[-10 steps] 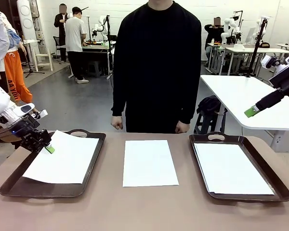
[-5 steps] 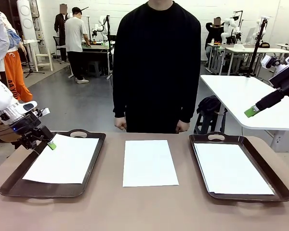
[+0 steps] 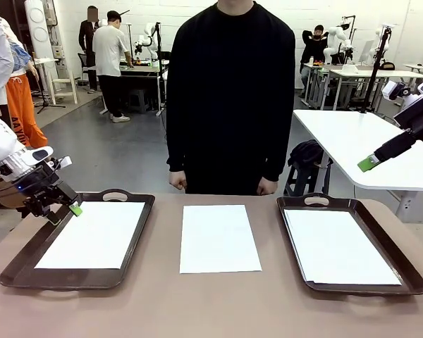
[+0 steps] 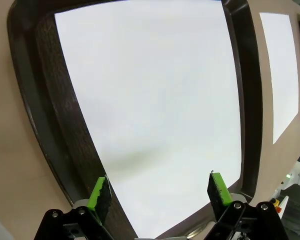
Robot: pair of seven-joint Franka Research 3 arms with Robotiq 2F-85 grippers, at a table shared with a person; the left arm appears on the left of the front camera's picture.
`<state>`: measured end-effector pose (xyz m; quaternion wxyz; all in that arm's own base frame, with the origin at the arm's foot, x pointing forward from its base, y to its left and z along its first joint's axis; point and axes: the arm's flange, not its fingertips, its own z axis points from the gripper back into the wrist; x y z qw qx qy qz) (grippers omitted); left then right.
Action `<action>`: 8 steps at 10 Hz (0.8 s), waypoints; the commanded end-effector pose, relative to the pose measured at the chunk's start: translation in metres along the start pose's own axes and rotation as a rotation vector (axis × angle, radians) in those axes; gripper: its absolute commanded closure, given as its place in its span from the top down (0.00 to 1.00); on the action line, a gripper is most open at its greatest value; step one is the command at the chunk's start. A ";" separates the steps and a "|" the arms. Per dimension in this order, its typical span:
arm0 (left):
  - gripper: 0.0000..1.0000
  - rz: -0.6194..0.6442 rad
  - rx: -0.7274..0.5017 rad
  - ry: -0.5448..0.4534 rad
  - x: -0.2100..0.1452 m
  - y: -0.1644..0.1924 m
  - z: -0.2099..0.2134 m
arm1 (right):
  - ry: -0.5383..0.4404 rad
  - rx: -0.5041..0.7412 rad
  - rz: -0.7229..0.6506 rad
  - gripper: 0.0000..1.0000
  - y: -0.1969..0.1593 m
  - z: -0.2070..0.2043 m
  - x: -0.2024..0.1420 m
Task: Sort the A4 documents.
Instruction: Place the A4 Paper in the designated Handle tray, then receive the A4 Paper.
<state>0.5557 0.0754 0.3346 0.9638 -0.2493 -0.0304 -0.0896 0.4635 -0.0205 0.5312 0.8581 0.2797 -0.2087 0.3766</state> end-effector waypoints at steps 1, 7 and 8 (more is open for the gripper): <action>1.00 -0.006 -0.005 0.012 0.001 0.001 -0.002 | -0.003 -0.003 0.000 1.00 0.000 -0.001 0.001; 1.00 -0.006 -0.005 0.012 0.001 0.001 -0.002 | -0.003 -0.003 0.000 1.00 0.000 -0.001 0.001; 1.00 -0.006 -0.005 0.012 0.001 0.001 -0.002 | -0.003 -0.003 0.000 1.00 0.000 -0.001 0.001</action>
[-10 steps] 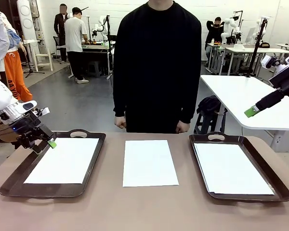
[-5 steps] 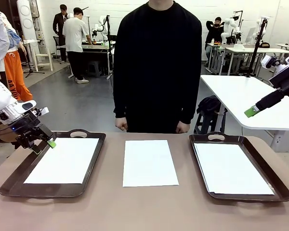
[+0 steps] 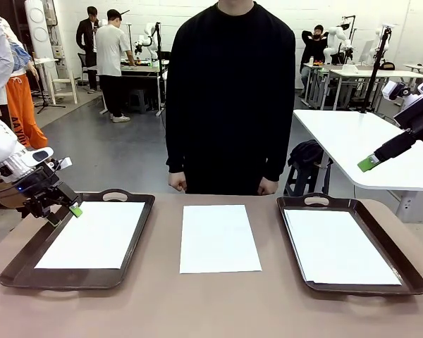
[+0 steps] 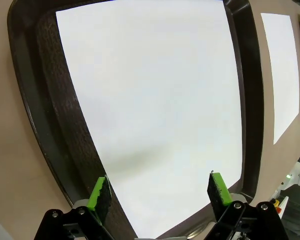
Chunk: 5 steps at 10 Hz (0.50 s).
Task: Sort the A4 documents.
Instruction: Receive the A4 Paper.
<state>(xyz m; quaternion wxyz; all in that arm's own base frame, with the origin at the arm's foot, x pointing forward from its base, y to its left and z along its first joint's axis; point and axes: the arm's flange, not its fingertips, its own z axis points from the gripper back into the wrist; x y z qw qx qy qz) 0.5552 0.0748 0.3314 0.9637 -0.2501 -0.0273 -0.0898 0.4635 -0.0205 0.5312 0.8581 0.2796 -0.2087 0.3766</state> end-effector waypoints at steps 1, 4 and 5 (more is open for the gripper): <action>1.00 -0.007 -0.003 0.006 0.002 0.000 0.001 | -0.003 -0.003 0.000 1.00 0.000 -0.001 0.001; 1.00 -0.007 -0.003 0.006 0.002 0.000 0.001 | -0.003 -0.003 0.000 1.00 0.000 -0.001 0.001; 1.00 -0.007 -0.003 0.006 0.002 0.000 0.001 | -0.003 -0.003 0.000 1.00 0.000 -0.001 0.001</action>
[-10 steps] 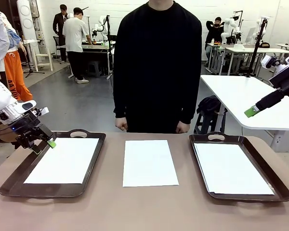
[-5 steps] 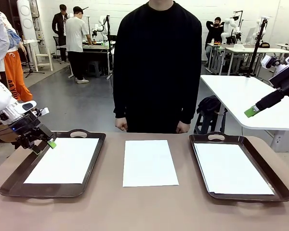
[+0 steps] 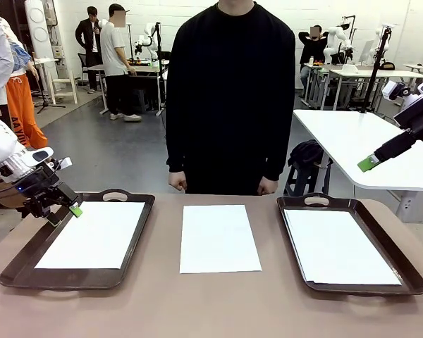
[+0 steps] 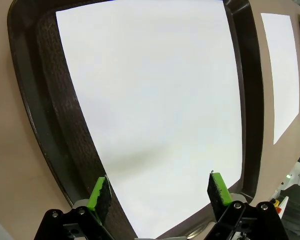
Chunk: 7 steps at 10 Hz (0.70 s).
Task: Sort the A4 documents.
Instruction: Receive the A4 Paper.
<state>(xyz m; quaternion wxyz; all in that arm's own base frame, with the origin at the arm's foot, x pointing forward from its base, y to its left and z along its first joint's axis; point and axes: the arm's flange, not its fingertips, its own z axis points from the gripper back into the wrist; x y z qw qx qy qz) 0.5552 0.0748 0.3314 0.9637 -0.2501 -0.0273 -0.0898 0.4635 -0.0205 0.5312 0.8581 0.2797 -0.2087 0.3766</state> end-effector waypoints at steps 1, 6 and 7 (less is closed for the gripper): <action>1.00 0.000 0.000 0.000 0.000 0.000 0.000 | -0.003 -0.003 0.000 1.00 0.000 -0.001 0.001; 1.00 -0.333 0.081 -0.224 -0.013 -0.117 0.061 | -0.003 -0.003 0.000 1.00 0.000 -0.001 0.001; 1.00 -0.418 0.063 -0.277 -0.030 -0.134 0.074 | -0.003 -0.003 0.000 1.00 0.000 -0.001 0.001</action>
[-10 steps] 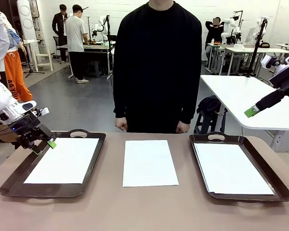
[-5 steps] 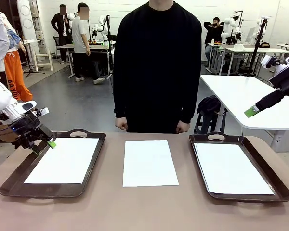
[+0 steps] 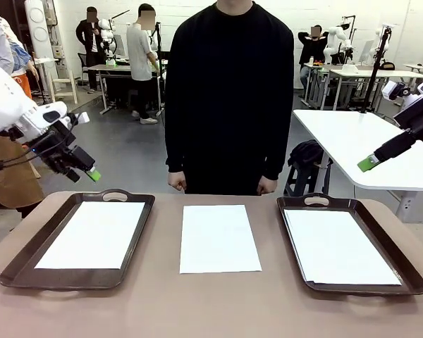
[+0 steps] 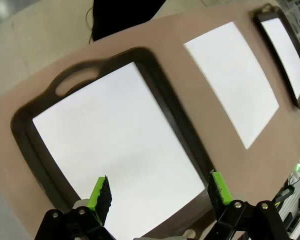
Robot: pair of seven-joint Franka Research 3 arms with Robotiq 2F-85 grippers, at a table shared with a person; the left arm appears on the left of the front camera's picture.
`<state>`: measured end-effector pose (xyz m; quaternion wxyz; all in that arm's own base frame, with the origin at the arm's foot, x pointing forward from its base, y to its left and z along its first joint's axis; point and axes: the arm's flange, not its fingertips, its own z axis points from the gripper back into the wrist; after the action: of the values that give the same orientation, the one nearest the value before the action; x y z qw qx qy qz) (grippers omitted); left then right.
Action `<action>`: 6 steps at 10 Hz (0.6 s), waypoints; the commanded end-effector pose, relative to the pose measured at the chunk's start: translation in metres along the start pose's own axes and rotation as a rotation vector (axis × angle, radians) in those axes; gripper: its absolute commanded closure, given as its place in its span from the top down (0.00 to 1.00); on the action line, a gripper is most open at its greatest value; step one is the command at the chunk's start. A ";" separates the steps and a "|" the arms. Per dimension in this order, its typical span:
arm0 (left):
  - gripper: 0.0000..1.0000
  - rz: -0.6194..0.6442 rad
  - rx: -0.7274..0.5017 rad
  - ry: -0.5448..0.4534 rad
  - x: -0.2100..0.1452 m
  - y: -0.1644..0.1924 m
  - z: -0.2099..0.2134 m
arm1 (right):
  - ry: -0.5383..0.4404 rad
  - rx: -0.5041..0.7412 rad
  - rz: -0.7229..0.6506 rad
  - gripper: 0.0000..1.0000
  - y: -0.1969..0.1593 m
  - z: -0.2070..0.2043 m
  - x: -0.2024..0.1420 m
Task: Sort the A4 documents.
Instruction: Receive the A4 Paper.
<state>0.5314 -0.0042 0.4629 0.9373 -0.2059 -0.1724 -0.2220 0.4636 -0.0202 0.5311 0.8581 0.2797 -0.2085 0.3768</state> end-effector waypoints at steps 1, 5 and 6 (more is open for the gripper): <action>1.00 -0.141 -0.030 -0.098 -0.037 -0.023 0.019 | -0.004 -0.003 0.000 1.00 0.000 -0.001 0.001; 1.00 -0.311 -0.069 -0.237 -0.055 -0.062 0.071 | -0.004 -0.003 0.000 1.00 0.000 -0.001 0.001; 1.00 -0.341 -0.095 -0.230 -0.056 -0.068 0.077 | -0.004 -0.003 0.000 1.00 0.000 -0.001 0.001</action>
<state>0.4385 -0.0045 0.5319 0.8652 -0.2199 -0.2935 -0.3419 0.4636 -0.0202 0.5312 0.8581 0.2796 -0.2085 0.3768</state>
